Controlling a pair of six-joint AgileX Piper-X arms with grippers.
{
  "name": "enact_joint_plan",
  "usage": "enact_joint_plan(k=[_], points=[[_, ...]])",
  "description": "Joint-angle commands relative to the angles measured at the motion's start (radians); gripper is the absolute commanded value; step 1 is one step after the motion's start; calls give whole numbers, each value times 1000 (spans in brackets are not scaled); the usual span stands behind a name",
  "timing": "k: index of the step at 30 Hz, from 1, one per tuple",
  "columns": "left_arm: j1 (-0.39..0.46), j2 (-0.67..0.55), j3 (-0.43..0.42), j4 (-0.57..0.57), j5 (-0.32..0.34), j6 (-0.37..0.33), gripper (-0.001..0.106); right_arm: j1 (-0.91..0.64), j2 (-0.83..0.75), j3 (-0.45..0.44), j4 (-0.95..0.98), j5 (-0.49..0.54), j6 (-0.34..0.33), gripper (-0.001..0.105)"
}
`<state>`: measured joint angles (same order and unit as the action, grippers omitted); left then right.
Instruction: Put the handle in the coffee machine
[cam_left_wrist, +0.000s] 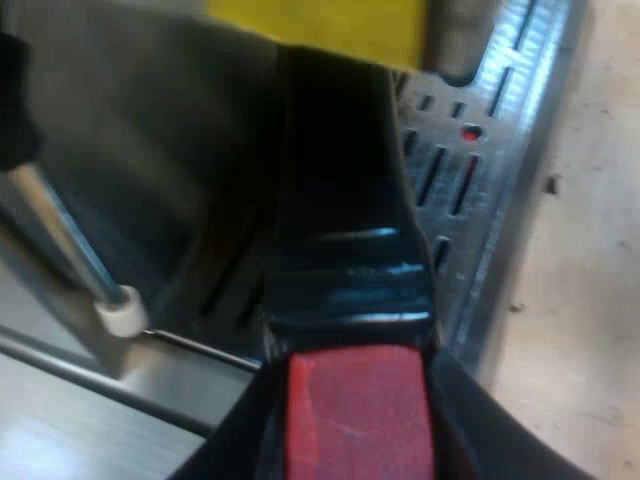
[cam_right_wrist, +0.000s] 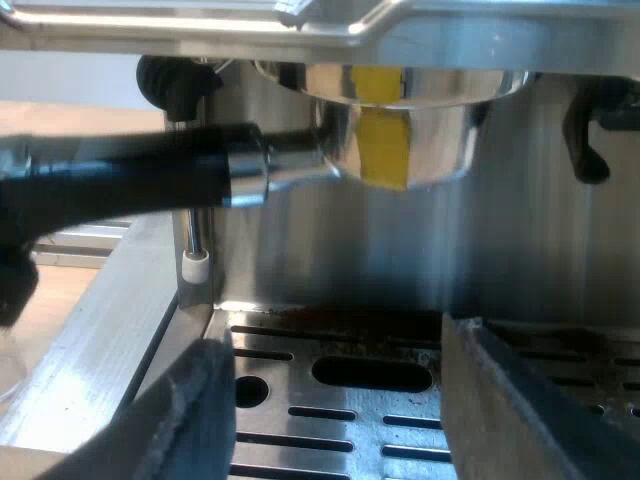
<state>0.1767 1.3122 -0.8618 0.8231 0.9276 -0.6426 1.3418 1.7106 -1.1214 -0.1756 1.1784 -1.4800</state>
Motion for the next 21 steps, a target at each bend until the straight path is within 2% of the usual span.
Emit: enact_joint_plan(k=[1, 21], points=[[-2, -13, -13, 19, 55, 20, 0, -3, -3, -3, -8, 15, -13, 50], [-2, -26, -13, -22, 15, 11, 0, -3, -3, -3, -3, 15, -13, 50]])
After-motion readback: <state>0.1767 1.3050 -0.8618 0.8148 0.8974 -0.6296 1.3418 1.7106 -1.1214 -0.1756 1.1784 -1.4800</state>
